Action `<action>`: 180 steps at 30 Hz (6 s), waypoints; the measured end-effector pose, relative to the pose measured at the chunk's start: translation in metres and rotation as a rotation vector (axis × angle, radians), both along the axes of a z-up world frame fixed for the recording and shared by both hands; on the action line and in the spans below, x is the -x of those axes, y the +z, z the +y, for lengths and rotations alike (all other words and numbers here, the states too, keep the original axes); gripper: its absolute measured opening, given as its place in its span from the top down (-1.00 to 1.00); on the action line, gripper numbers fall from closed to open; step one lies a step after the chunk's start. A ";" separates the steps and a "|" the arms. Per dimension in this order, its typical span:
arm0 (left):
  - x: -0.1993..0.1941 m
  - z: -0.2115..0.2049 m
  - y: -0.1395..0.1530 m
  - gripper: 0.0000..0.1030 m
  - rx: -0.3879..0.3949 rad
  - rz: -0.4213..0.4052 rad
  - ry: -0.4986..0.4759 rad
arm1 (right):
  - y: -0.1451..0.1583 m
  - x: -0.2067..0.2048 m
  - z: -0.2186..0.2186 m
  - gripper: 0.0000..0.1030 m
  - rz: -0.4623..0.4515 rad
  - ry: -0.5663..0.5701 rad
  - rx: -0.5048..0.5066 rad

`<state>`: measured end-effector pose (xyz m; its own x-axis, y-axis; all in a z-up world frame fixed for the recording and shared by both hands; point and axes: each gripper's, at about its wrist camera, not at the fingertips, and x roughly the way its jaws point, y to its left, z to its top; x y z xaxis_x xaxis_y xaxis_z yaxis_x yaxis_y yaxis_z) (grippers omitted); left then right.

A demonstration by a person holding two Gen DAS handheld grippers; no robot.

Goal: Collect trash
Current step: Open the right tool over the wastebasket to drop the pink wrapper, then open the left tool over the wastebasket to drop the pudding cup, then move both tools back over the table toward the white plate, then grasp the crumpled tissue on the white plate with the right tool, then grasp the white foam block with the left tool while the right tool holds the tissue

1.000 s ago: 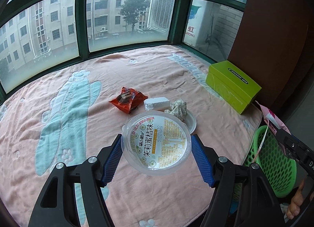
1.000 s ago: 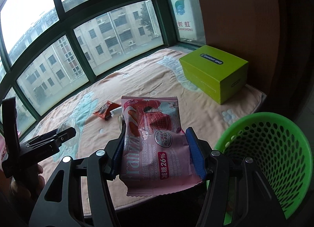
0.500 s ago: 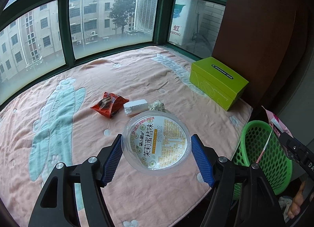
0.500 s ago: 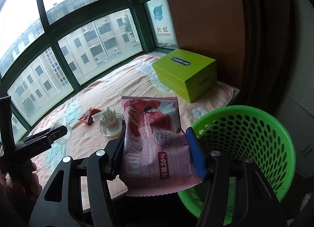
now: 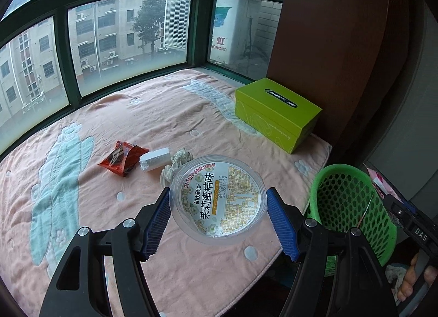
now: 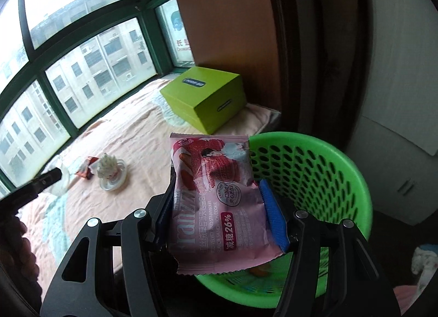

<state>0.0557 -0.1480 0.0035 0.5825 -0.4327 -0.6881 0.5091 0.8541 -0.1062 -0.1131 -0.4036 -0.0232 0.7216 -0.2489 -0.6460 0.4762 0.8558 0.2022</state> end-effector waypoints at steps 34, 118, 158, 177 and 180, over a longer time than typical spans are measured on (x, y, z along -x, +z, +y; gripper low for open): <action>0.041 -0.108 0.008 -0.30 -0.034 -0.015 -0.257 | -0.002 0.048 -0.036 -0.57 -0.018 -0.141 -0.013; -0.078 0.089 -0.028 -0.65 -0.082 0.076 0.230 | -0.004 -0.125 0.098 -0.63 0.026 0.369 0.021; -0.147 0.134 -0.057 -0.65 -0.064 0.180 0.350 | -0.098 -0.302 0.173 -0.09 0.246 0.617 0.034; -0.195 0.045 -0.079 -0.65 -0.031 0.298 0.271 | -0.062 -0.256 0.131 -0.05 0.160 0.527 -0.018; -0.203 0.033 -0.091 -0.65 -0.044 0.324 0.269 | -0.061 -0.249 0.126 -0.05 0.156 0.517 -0.015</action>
<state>0.2587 -0.1154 -0.0872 0.4210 -0.2608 -0.8688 0.2136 0.9593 -0.1845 0.1356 -0.2774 -0.0837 0.6430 0.1234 -0.7559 0.0189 0.9841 0.1768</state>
